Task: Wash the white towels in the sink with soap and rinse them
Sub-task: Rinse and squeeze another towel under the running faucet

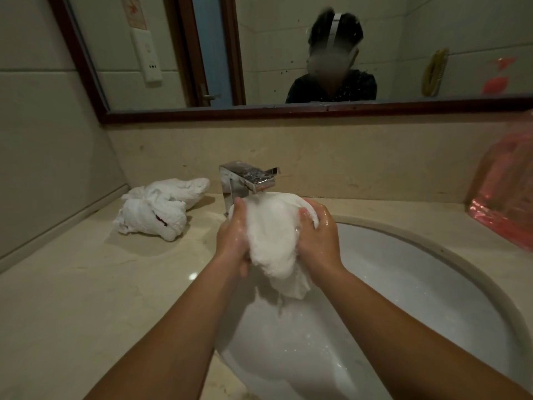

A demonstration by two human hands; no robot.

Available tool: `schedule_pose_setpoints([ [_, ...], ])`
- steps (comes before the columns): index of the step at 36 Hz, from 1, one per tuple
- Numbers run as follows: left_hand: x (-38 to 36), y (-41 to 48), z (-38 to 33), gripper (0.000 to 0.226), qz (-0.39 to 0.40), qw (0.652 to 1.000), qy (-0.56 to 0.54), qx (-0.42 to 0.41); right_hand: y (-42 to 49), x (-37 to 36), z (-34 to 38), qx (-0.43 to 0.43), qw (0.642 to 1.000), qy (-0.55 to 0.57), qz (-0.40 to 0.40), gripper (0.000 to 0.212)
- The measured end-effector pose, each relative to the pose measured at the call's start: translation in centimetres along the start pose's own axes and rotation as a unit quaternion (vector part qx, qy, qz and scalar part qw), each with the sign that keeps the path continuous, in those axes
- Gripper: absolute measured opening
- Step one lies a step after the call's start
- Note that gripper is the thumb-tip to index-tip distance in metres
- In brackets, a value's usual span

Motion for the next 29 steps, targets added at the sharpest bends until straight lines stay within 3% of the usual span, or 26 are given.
schedule_pose_setpoints([
  [2, -0.4, -0.1, 0.2, 0.068, 0.033, 0.999, 0.0, 0.013, 0.1, 0.4, -0.3, -0.012, 1.0, 0.009, -0.01, 0.024],
  [4, -0.3, -0.2, 0.3, 0.064, 0.031, 0.999, -0.024, 0.033, 0.3, 0.7, -0.7, -0.025, 0.999, 0.017, -0.017, 0.024],
  [10, -0.3, 0.0, 0.1, 0.086, 0.035, 0.996, -0.075, 0.037, 0.2, 0.2, -2.9, -0.124, 0.989, 0.081, -0.014, 0.036],
  [14, -1.6, -0.1, 0.3, 0.116, 0.102, 0.994, -0.039, 0.026, -0.4, -2.1, -4.0, -0.212, 0.957, 0.192, 0.044, 0.048],
  [22, -3.4, -1.0, -0.7, 0.101, 0.141, 0.99, 0.018, -0.023, -0.6, -1.7, -1.9, -0.141, 0.971, 0.184, 0.054, 0.057],
  [29, -2.9, -0.9, 0.3, 0.121, 0.108, 0.994, -0.004, 0.017, -0.9, -2.6, -1.0, -0.077, 0.988, 0.093, 0.101, 0.069],
])
Point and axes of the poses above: each hand's wrist, its own y-axis towards the middle knuckle, its own x-axis out of the back of the hand, z = x × y, the point moved 10 cm from there along y, towards the middle knuckle, and after that the axes turned 5 degrees about z, right-handed, at the moved point
